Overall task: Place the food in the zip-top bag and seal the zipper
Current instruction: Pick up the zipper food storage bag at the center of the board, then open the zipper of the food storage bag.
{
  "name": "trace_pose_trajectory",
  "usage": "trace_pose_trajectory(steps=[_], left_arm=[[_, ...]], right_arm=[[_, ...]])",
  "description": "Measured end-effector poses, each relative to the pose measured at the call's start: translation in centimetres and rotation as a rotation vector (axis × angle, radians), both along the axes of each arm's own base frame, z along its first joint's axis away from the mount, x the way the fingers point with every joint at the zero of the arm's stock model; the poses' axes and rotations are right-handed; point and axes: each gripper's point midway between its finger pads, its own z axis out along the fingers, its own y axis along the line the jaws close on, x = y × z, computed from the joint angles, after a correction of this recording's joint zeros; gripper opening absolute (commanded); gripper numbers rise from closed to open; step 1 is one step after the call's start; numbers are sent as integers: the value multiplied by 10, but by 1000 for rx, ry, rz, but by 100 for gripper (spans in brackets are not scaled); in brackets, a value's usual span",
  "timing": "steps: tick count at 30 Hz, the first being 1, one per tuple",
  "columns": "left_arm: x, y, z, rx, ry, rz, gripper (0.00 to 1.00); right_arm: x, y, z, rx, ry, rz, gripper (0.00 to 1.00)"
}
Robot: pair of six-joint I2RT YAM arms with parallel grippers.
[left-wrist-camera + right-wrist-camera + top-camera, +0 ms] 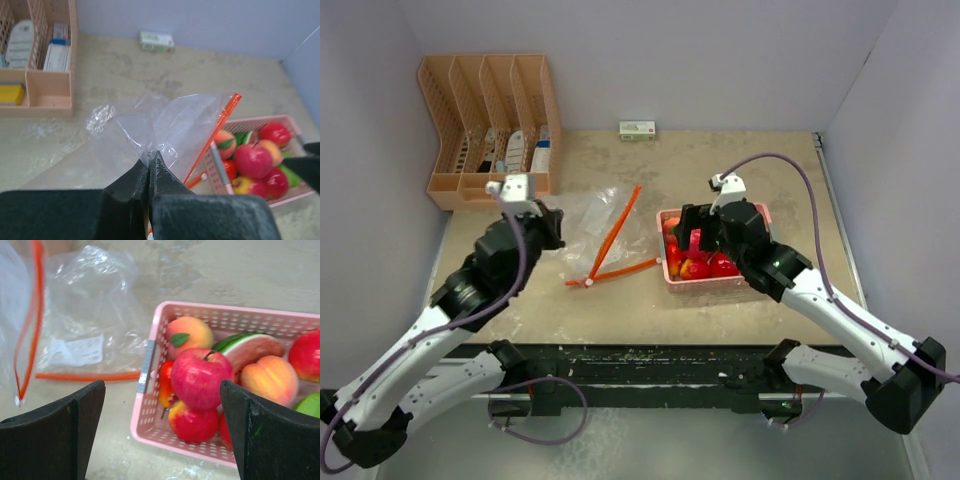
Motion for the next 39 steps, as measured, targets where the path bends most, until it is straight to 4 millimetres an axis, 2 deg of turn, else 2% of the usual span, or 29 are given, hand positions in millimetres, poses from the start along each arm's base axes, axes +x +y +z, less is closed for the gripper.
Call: trace_pose_trajectory(steps=[2,5,8,11,17,20,29,39], left_arm=[[-10,9,33,-79,-75,0,0],[-27,20,74,-181,-164,-9,0],[-37,25,96,-246,-210,-27,0],[-44,24,109,-289,-229,-54,0],[-50,19,113,-335,-229,-90,0],[-52,17,115,-349,-230,-107,0],[-53,7,118,-382,-233,-148,0],[-51,2,115,-384,-232,-166,0]], right_arm=[[-8,7,-2,30,-10,61,96],[-14,18,1,78,-43,136,95],[-18,32,12,140,-95,211,93],[-22,46,27,213,-165,289,90],[-29,81,67,379,-329,470,82],[-34,94,77,448,-379,537,80],[-37,123,79,561,-405,667,76],[-33,138,71,604,-378,709,67]])
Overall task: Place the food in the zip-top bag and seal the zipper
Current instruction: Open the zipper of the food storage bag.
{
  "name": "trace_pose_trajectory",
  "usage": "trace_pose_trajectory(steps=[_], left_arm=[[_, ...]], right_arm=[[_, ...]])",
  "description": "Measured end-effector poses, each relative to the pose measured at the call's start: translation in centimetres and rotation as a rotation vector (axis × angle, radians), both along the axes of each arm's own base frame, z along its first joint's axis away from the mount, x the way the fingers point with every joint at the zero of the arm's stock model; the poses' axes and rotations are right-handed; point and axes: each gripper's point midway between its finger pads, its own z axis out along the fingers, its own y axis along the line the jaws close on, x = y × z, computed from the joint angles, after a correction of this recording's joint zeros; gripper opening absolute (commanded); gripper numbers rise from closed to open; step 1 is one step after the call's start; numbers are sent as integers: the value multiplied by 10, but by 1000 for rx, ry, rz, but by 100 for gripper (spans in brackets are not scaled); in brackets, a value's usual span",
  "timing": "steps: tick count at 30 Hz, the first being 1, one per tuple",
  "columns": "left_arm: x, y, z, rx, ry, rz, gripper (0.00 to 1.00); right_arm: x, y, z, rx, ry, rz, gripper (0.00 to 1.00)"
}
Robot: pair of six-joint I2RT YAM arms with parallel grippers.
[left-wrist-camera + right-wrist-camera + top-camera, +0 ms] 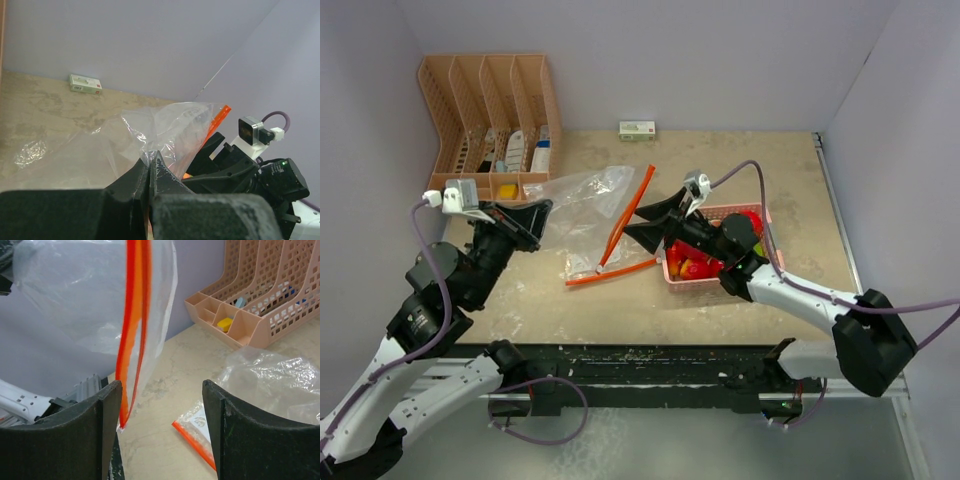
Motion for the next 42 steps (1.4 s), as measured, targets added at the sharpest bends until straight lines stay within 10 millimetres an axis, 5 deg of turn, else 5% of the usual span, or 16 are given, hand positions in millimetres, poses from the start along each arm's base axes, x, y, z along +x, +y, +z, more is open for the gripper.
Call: trace_pose_trajectory(steps=[11,16,19,21,22,23,26,28,36,42], left_arm=[[-2,-5,-5,-20,8,-31,0],[-3,-10,-8,-26,15,-52,0],[-4,-13,-6,-42,11,-66,0],[-5,-15,-6,-47,10,-77,0],[-5,-15,-7,-47,11,-80,0],[-5,-16,-8,-45,14,-80,5],[-3,-16,-15,-30,24,-75,48],[-1,-14,-21,-7,36,-61,96],[2,5,-48,168,85,16,99],[2,-11,-48,248,55,-66,96]], right_arm=[[14,10,-3,-4,25,-7,64],[25,12,-1,2,31,-43,54],[30,13,-5,-7,41,-59,33],[32,14,-8,-14,47,-59,0],[33,15,-10,-21,52,-59,0],[34,15,-11,-26,61,-60,0],[39,13,-17,-49,96,-97,0],[44,6,-21,-72,122,-151,0],[73,-42,-33,-200,234,-470,0],[91,-45,-41,-298,317,-592,0]])
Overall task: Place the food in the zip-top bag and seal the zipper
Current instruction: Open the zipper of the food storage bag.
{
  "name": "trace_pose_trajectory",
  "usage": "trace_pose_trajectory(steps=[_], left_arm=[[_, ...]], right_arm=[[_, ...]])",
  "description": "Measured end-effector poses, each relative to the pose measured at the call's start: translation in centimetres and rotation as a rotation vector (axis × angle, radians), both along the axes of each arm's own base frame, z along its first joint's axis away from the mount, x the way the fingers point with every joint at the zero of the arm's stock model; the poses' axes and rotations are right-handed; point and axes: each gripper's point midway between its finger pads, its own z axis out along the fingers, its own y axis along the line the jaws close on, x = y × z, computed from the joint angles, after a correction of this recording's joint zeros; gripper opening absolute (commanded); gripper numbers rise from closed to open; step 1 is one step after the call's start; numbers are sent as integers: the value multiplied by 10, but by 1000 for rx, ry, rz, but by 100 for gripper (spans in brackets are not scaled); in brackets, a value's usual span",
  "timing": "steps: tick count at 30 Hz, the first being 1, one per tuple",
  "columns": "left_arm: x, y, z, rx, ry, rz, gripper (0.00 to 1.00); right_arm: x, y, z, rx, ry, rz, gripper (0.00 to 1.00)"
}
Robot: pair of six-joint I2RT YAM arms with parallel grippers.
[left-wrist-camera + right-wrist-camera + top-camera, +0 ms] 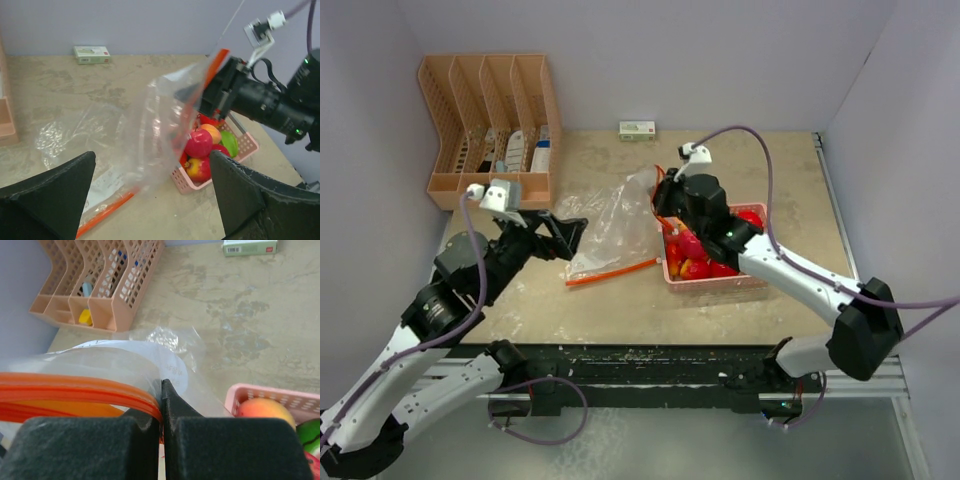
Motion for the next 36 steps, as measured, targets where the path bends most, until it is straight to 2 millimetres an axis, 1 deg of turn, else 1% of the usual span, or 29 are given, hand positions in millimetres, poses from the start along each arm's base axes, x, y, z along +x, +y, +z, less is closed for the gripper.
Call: trace_pose_trajectory(steps=[4,6,8,11,13,16,19,21,24,25,26,27,30,33,36], left_arm=[[5,-29,-4,32,10,-109,89],[7,-40,-7,45,17,-153,86],[5,-47,-10,51,23,-191,84],[1,-51,-5,41,6,-219,83],[0,-51,0,32,-10,-228,83],[-1,-53,5,18,-30,-236,82],[1,-57,6,9,-43,-248,80],[4,-64,3,9,-42,-264,79],[10,-77,-8,20,-24,-298,79],[14,-85,-17,30,-6,-318,79],[15,-86,-19,33,-1,-320,79],[16,-91,-26,41,12,-332,80],[20,-97,-42,56,38,-347,82],[22,-99,-47,57,40,-347,85],[25,-99,-45,51,29,-337,85]], right_arm=[[24,18,15,-65,40,-96,0],[36,22,16,-102,54,-144,0],[46,18,8,-154,77,-197,0],[58,4,-11,-233,131,-245,0],[59,-2,-21,-263,160,-229,0],[55,3,-20,-244,177,-162,0],[43,20,-8,-194,177,-48,0],[33,29,3,-160,172,19,0],[17,37,28,-98,148,98,0],[12,38,38,-75,136,118,0],[8,39,46,-56,127,132,0],[4,39,55,-36,116,145,0],[-4,43,70,9,98,184,0],[-8,48,74,32,102,212,0],[-12,51,71,40,116,235,0]])
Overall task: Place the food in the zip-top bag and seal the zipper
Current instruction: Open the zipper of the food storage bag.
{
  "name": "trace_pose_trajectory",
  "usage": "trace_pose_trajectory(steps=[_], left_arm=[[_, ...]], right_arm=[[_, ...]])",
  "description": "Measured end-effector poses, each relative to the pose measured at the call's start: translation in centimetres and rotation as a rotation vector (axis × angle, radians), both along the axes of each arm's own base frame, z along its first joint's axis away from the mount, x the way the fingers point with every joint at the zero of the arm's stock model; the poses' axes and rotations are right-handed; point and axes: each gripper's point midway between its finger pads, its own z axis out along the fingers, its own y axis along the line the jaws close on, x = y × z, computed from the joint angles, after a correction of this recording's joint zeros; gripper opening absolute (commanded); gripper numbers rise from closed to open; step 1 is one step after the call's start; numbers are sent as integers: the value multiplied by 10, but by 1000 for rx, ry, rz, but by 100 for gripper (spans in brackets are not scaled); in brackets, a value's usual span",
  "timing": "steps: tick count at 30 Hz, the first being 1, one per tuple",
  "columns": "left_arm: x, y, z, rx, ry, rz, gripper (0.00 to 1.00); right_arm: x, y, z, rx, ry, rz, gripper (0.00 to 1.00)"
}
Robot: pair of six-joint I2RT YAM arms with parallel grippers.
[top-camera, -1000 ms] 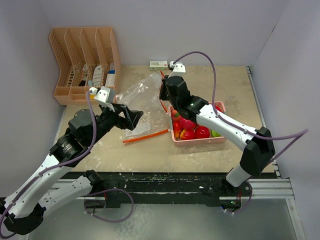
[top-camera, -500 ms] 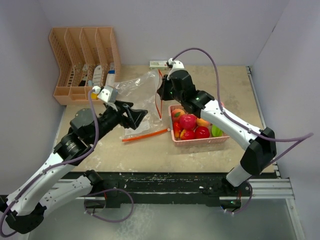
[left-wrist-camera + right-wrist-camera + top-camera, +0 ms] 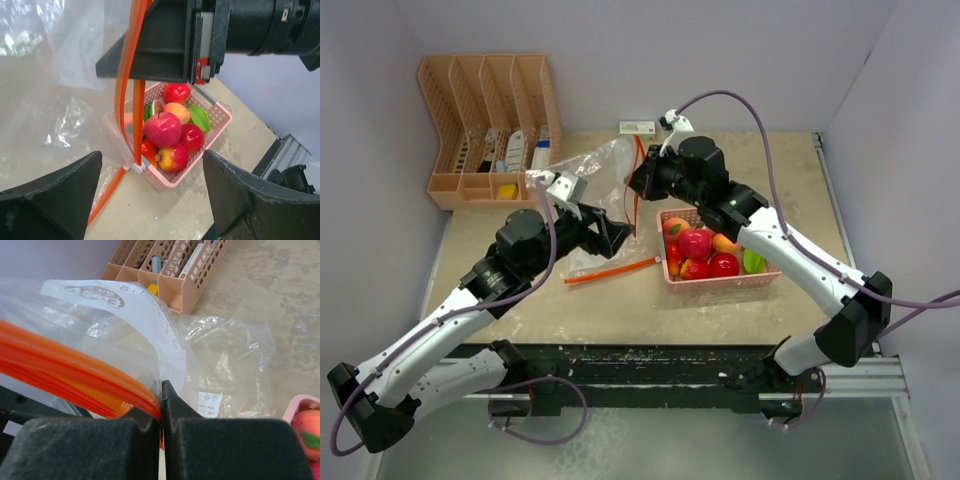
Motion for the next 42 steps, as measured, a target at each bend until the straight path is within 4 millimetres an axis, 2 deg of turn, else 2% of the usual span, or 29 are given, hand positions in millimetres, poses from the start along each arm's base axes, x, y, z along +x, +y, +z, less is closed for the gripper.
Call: trace_pose_trajectory(steps=[5,13,21,27,32,38,42], left_arm=[[10,-3,3,-14,-18,25,85],[30,-8,-16,18,8,80,84],[38,-3,-16,28,-14,125,70],[40,-3,-9,8,-37,135,56],[44,-2,-7,5,-51,149,53],[55,-9,-28,48,-11,162,56],[60,-8,-37,67,3,187,49]], right_arm=[[-5,4,-5,8,22,28,0],[-13,3,-2,24,27,51,0],[-24,-2,5,45,19,66,0],[-26,-2,1,40,29,74,0],[-29,-1,0,42,34,90,0],[-32,2,-3,40,41,99,0],[-35,5,-3,40,42,107,0]])
